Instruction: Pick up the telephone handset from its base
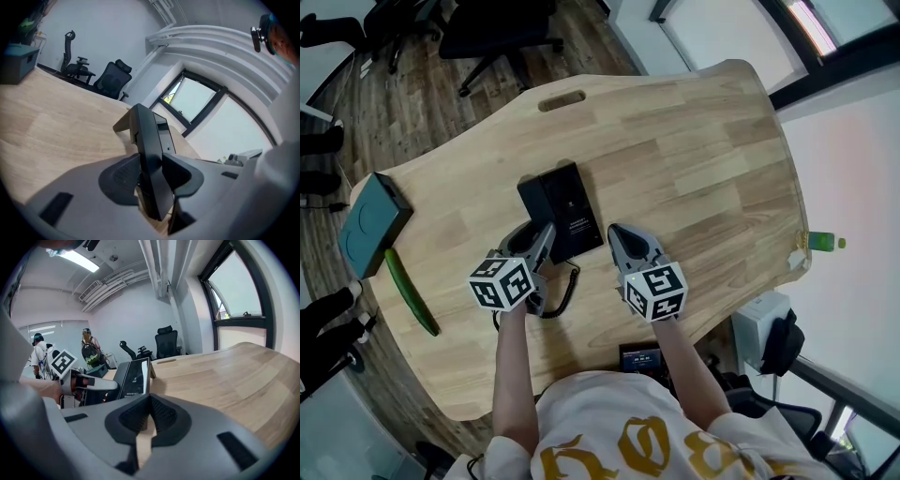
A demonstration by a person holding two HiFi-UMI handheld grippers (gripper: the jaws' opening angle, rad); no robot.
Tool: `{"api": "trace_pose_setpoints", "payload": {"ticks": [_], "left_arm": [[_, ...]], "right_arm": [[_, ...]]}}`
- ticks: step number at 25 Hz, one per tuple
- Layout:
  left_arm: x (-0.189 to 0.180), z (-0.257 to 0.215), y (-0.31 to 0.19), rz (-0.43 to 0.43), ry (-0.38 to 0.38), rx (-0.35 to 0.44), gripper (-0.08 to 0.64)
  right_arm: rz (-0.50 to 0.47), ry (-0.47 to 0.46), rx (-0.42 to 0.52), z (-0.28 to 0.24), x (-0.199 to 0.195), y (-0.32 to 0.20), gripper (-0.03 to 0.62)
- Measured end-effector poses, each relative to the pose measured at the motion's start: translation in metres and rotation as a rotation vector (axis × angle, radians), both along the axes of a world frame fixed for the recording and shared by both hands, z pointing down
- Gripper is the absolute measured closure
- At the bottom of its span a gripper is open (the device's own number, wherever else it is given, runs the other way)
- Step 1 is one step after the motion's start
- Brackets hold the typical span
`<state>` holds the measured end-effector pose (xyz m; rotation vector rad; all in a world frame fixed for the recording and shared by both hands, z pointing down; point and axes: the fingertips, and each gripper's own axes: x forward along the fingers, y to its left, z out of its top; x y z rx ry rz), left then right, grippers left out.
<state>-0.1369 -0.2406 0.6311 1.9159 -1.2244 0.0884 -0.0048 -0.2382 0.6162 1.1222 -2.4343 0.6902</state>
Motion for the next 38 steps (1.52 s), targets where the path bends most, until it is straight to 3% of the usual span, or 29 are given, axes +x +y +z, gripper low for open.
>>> {"api": "trace_pose_setpoints", "payload": {"ticks": [11,38], "left_arm": [[-0.003,-0.008,0.004,-0.032,0.096,0.011,0.468],[-0.001,-0.044,0.027,-0.035,0.236,0.067,0.488]], "right_arm": [[0.01,0.01,0.008,-0.004,0.01,-0.001,0.587],[0.017,0.0,0.08,-0.042,0.012,0.013,0.588]]}}
